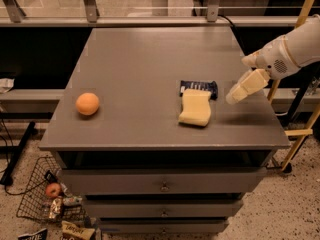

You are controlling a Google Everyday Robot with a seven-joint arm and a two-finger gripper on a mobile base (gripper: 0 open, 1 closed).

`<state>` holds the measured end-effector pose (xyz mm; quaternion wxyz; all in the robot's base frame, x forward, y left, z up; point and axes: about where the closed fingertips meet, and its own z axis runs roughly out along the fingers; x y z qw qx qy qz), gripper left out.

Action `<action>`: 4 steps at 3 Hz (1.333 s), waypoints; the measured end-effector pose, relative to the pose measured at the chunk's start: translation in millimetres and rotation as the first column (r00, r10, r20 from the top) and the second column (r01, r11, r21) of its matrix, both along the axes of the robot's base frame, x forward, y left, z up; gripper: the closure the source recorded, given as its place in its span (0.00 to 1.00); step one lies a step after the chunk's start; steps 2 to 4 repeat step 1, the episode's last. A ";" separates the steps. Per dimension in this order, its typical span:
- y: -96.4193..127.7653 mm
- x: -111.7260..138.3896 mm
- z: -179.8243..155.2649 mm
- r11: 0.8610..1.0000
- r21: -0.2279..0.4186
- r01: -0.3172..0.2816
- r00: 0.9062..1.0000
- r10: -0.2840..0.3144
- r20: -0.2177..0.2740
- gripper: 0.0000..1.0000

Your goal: Move rxbar blueberry near sponge

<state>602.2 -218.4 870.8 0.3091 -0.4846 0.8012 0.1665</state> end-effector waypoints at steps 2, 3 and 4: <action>0.1 0.0 -0.1 1.000 0.000 0.000 1.000 0.000 0.000 0.00; 0.1 0.0 -0.1 1.000 0.000 0.000 1.000 0.000 0.000 0.00; 0.1 0.0 -0.1 1.000 0.000 0.000 1.000 0.000 0.000 0.00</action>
Offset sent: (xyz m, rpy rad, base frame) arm 0.0000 0.0000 0.0000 0.0000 0.0000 0.0000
